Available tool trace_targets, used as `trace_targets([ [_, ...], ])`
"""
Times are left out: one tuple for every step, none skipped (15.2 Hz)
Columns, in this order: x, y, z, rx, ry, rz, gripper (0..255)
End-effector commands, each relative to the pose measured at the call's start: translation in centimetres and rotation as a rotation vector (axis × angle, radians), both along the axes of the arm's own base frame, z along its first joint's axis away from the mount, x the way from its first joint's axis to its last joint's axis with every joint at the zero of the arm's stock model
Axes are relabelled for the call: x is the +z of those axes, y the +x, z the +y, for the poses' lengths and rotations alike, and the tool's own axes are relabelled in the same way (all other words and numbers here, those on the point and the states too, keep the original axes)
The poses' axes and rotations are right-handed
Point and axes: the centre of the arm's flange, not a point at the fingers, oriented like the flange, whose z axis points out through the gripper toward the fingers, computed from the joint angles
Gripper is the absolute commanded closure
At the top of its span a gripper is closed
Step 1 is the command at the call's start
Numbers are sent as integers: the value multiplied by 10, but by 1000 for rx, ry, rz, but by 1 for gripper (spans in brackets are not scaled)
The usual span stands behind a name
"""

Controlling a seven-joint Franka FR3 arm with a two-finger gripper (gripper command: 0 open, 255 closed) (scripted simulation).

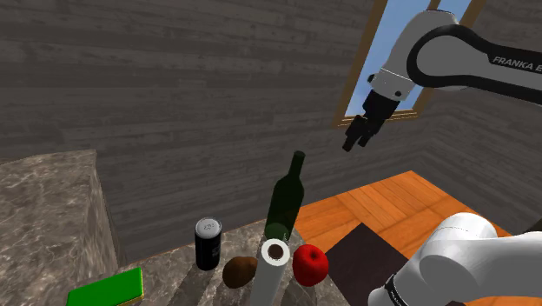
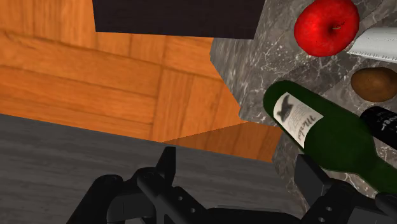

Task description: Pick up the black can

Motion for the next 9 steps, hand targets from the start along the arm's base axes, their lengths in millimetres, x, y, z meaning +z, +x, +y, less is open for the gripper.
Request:
trace_targets([
  [0,0,0,0,0,0,0],
  [-4,4,12,2,-3,3,0],
  [-8,8,25,3,-7,6,0],
  [-12,13,37,5,-10,9,0],
  [-17,17,50,7,-13,12,0],
  [-21,21,62,9,-17,15,0],
  [-25,25,74,10,-20,18,0],
  [-30,29,87,12,-24,21,0],
  [-34,33,99,14,-27,24,0],
])
